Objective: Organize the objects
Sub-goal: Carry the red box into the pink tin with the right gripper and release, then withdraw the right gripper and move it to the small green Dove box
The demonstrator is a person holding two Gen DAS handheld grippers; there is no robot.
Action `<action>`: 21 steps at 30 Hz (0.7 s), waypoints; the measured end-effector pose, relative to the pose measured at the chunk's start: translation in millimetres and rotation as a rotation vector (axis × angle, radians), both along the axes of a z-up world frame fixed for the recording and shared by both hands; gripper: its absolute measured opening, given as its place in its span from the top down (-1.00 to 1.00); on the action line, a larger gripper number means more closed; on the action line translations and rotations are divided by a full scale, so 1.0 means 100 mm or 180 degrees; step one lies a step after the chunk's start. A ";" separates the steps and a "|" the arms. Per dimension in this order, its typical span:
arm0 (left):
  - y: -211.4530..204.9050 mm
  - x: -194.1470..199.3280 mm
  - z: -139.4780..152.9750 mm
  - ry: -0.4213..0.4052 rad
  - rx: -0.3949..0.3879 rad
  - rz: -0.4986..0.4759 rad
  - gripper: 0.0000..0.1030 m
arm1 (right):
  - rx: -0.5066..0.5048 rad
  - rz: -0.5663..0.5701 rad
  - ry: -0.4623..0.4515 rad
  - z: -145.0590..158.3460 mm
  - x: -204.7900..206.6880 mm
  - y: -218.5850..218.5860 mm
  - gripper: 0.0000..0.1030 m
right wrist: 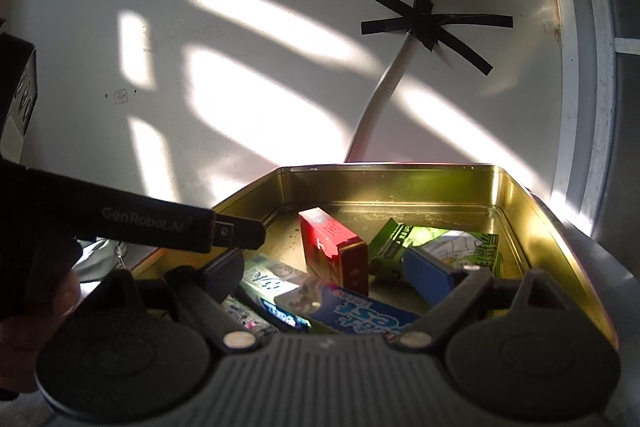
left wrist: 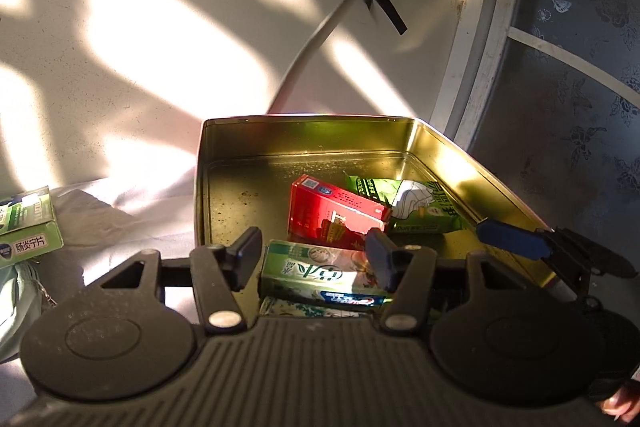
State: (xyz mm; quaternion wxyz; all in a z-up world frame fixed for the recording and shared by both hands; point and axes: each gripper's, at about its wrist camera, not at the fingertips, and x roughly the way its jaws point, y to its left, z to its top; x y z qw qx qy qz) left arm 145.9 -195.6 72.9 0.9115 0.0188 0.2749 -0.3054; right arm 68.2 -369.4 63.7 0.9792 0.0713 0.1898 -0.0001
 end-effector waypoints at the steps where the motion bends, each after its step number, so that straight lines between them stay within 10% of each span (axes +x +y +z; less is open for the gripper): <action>1: 0.04 -0.07 0.01 -0.0036 -0.0013 -0.0001 -0.16 | 0.0072 -0.0020 -0.0031 0.01 -0.06 -0.01 -0.75; 14: 0.51 -0.59 -0.19 -0.0124 0.0314 0.0298 -0.20 | 0.0269 0.0135 -0.0001 -0.07 -0.62 0.35 -0.68; 21: 0.88 -0.55 -0.50 0.0110 0.0709 0.0717 -0.20 | 0.0303 0.0459 0.0348 -0.27 -0.58 0.71 -0.27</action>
